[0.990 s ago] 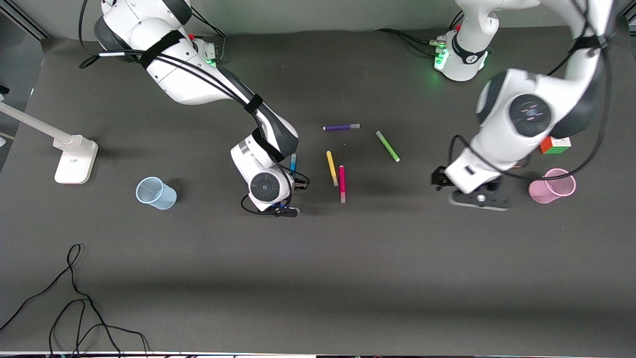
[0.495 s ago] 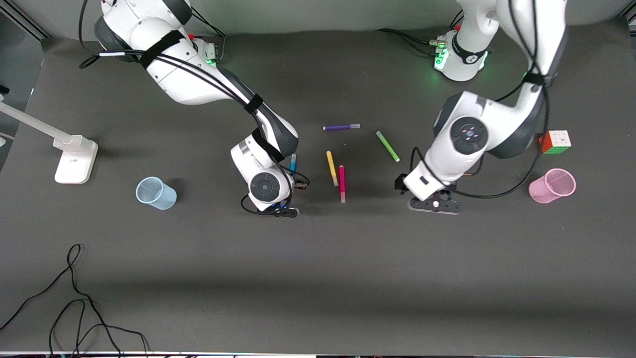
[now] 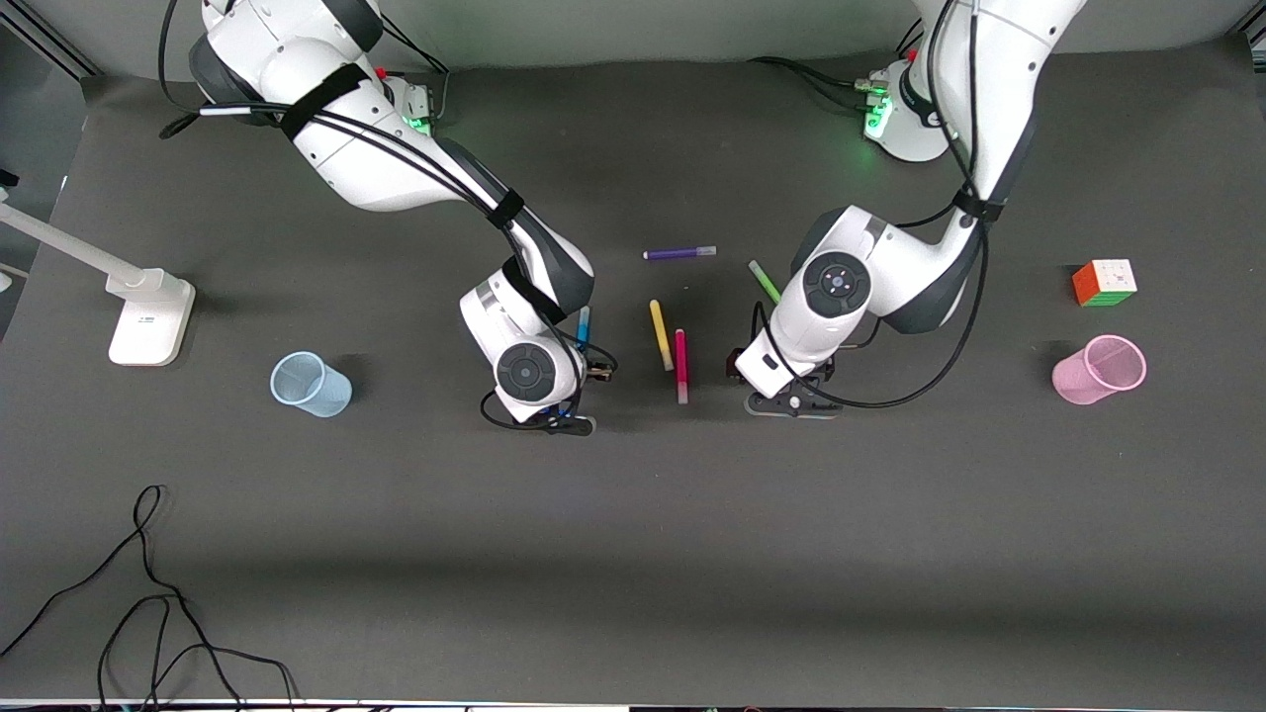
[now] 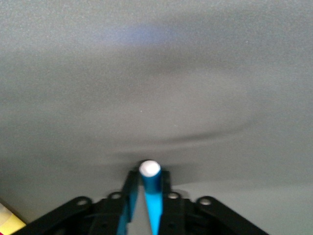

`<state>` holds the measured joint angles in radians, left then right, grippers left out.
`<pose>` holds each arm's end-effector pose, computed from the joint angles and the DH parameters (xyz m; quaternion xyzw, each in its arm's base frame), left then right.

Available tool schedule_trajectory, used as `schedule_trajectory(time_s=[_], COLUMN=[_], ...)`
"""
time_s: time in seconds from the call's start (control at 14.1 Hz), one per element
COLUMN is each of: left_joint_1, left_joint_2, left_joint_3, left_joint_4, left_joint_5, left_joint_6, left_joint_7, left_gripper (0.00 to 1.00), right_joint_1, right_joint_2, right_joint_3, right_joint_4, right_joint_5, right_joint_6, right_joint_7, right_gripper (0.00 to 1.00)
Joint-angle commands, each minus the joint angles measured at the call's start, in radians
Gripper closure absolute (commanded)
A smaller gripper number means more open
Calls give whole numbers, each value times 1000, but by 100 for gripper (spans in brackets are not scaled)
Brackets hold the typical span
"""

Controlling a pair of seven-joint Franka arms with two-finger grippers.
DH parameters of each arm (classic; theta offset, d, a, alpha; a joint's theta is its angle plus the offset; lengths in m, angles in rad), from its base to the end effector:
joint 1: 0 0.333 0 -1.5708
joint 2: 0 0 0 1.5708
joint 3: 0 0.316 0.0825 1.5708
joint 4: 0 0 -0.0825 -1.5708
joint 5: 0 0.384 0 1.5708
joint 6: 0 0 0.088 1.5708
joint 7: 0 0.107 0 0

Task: Place pink and blue markers in matching cups
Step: 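Lift the blue marker with the right gripper while the left gripper grasps the pink marker, then carry the blue marker with the right gripper over the blue cup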

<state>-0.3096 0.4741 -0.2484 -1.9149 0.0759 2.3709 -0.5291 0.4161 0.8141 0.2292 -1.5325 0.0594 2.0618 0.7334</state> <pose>0.5367 -0.3252 0.2523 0.9991 -0.0286 -0.0162 0.0251 0.5495 0.3935 0.1644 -0.9814 0.0841 0.1727 0.0012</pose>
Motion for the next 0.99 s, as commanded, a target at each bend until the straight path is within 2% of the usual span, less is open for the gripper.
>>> schedule_trajectory(time_s=[0.0, 0.28, 0.42, 0.71, 0.92], left_joint_1=[-55, -103, -134, -172, -195], left_joint_2=[40, 100, 112, 120, 127], left_joint_3=[14, 15, 15, 15, 15], left_joint_4=[10, 10, 10, 13, 13], left_joint_5=[19, 28, 28, 28, 27], left_joint_6=[36, 117, 128, 128, 128], left_joint_7=[-58, -106, -117, -156, -163], left_gripper=[10, 16, 16, 16, 15], right_joint_1=[4, -2, -19, -23, -23], right_joint_2=[-4, -19, -73, -229, -355], right_joint_3=[-2, -8, -14, -108, -223], right_joint_4=[-6, -3, -3, -17, -101], right_joint_5=[-3, -4, -6, -71, -139], right_joint_6=[14, 5, -26, -95, -106], right_joint_7=[23, 20, 14, -21, -200], right_gripper=[98, 100, 100, 100, 100])
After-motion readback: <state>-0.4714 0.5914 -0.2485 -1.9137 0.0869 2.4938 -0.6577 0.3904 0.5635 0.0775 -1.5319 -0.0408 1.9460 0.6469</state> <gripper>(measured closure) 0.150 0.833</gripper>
